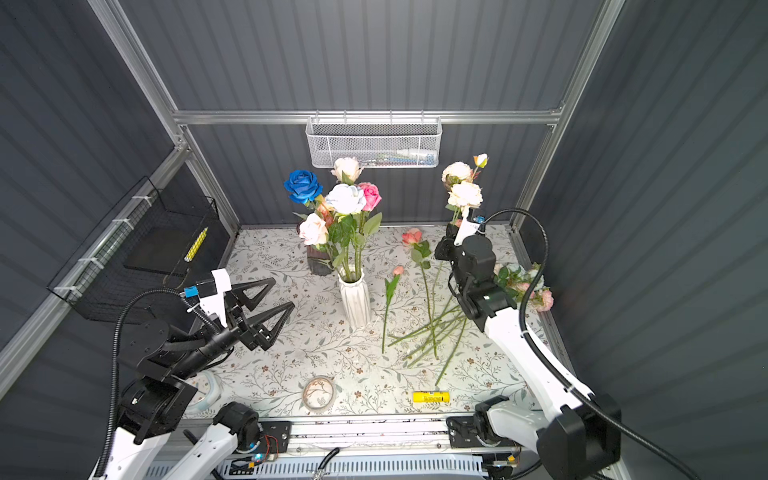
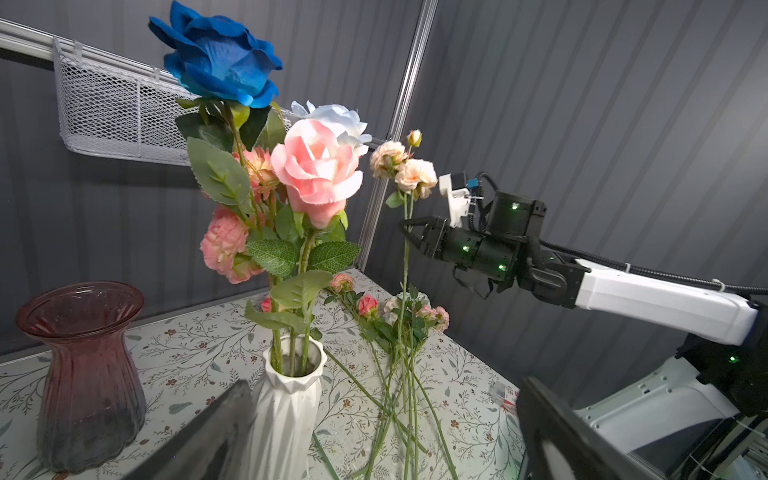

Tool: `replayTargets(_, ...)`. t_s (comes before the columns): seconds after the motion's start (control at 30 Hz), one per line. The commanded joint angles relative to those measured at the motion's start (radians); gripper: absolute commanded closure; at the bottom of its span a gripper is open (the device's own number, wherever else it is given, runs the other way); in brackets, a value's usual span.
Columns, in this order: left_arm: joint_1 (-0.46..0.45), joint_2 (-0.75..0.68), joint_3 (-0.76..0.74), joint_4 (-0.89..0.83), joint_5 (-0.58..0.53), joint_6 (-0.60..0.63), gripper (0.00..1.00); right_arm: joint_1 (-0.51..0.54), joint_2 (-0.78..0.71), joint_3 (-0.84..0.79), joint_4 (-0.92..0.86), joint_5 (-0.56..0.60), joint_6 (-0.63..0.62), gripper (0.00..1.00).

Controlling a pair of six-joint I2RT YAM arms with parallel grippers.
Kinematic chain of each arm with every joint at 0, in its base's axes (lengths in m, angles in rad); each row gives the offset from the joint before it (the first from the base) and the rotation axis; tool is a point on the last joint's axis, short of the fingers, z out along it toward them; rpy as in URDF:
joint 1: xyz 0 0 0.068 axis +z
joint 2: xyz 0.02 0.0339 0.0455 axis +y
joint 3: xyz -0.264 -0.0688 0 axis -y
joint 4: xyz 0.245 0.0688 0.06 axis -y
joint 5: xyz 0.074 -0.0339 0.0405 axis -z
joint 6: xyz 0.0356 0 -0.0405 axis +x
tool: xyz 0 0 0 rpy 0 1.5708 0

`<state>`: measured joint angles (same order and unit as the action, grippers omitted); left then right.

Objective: Arrange the flowers into the vase
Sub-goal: 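Carry the peach-white peonies up over the white vase with the right gripper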

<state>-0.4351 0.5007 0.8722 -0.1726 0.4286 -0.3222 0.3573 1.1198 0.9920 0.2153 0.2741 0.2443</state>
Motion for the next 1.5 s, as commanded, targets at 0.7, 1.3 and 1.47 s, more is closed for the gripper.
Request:
replayTargets(0.7, -0.002, 0.033, 0.074, 0.003, -0.006, 0.002, 0.0, 0.347, 0.03, 0.321, 0.47, -0.432, 0.089, 1.0)
replayTargets(1.3, -0.002, 0.02, 0.069, -0.016, -0.01, 0.008, 0.0, 0.387, 0.193, 0.249, 0.554, -0.352, -0.034, 1.0)
replayTargets(1.47, -0.002, 0.025, 0.072, -0.017, -0.006, 0.012, 0.0, 0.387, 0.153, 0.304, 0.468, -0.37, 0.021, 1.0)
